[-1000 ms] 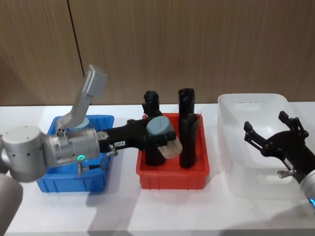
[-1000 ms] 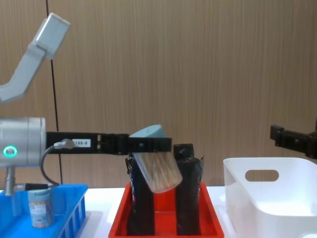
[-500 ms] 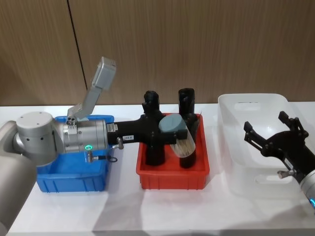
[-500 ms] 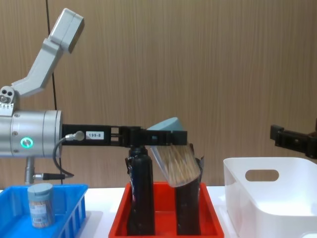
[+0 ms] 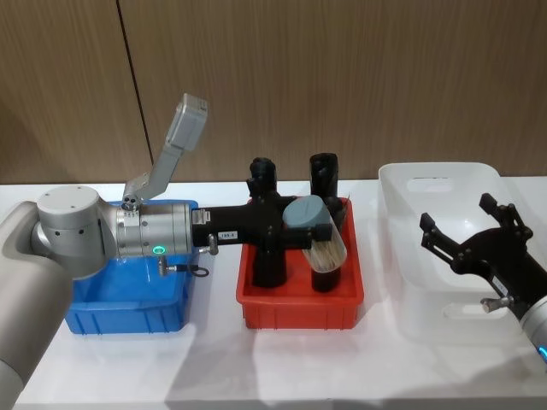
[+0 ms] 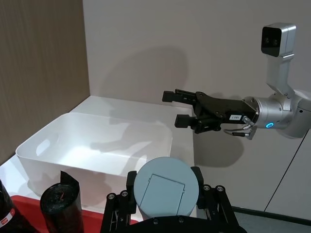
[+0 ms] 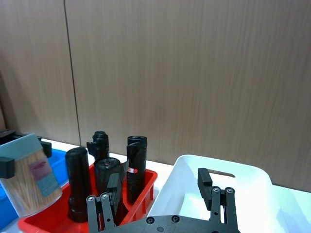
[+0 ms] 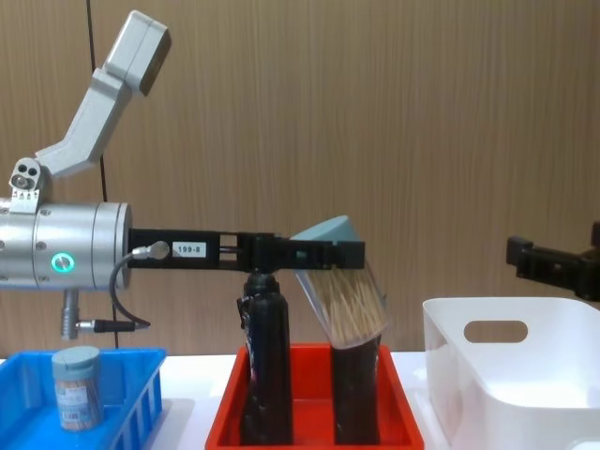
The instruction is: Pick the cotton swabs from the blue box and place them into the white box.
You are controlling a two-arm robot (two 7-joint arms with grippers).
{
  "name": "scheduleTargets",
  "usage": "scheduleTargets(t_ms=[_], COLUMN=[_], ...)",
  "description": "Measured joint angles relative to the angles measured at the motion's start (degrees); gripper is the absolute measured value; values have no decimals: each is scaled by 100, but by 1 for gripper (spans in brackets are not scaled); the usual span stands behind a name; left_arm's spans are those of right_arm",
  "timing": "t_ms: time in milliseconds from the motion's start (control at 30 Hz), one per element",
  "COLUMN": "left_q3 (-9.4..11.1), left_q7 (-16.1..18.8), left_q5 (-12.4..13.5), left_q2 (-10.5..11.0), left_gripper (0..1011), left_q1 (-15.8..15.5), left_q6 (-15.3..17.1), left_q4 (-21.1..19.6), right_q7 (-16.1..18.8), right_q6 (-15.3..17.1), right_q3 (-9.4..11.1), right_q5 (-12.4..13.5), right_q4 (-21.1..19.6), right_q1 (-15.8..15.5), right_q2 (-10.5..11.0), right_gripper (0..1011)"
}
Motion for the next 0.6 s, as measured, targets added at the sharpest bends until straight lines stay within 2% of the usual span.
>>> scheduleTargets(t_ms=[300, 600], left_q3=[15, 22], left_q7=[-83, -119], left_q5=[9, 16], left_q2=[-28, -41], left_gripper=[665, 665], left_q1=[-61, -90], left_q6=[-35, -53], left_q4=[89, 130], right_q7=[481, 1264], right_q6=[76, 467], right_q3=[55, 148], right_q5=[77, 366], right_q4=[-32, -88], right_q1=[19, 149], right_q2=[127, 327], right_gripper=[1002, 1002])
